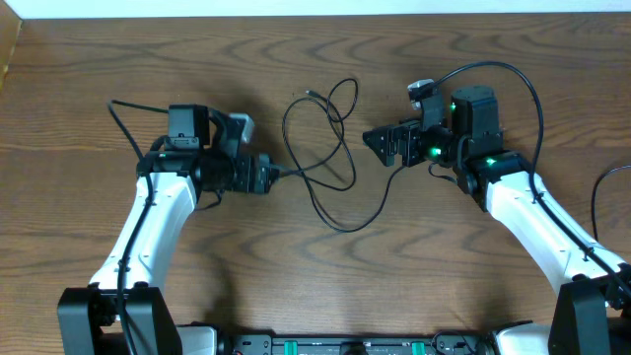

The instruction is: Untangle cables

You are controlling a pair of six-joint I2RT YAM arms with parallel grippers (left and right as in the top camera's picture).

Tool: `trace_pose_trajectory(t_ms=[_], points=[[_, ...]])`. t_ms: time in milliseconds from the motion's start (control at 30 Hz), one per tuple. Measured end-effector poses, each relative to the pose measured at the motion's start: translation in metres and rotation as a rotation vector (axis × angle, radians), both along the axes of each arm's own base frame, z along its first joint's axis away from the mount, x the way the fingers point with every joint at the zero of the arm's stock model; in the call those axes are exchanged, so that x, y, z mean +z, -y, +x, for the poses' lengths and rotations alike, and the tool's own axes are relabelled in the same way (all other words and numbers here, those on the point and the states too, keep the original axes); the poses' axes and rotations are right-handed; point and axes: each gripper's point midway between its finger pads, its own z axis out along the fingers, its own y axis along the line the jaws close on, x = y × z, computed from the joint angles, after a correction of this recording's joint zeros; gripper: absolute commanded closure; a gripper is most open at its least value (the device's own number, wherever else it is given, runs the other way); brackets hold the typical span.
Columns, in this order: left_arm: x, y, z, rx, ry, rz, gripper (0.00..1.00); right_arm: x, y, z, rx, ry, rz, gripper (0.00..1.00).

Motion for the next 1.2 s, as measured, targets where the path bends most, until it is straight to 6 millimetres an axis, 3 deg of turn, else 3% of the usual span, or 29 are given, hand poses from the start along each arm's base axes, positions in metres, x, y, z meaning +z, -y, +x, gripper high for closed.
trace_pose_trajectory(t_ms=[267,633,733,867,1000,1167,1200], points=[[-0.014,0.0,-0.064,-0.268,-0.158,0.057,0.01,0.0,0.001,0.001,-0.009,0.002,-0.006,0.01],[-0.023,-0.022,-0.066,-0.358,-0.143,0.216,0.02,-0.001,0.003,0.003,-0.018,0.006,-0.012,0.01],[-0.024,-0.028,-0.069,-0.398,-0.143,0.253,0.1,-0.001,0.003,0.003,-0.018,0.006,-0.013,0.01],[-0.023,-0.029,-0.074,-0.475,-0.128,0.27,0.11,-0.001,0.003,0.003,-0.019,0.006,-0.013,0.01],[-0.009,-0.025,-0.082,-0.59,-0.058,0.276,0.25,-0.001,0.003,0.003,-0.019,0.006,-0.013,0.01],[0.028,-0.024,-0.073,-0.646,0.154,0.344,0.24,-0.001,0.003,0.003,-0.019,0.005,-0.014,0.01],[0.035,-0.024,-0.07,-0.639,0.193,0.356,0.18,-0.001,0.003,0.003,-0.021,0.005,-0.015,0.01]])
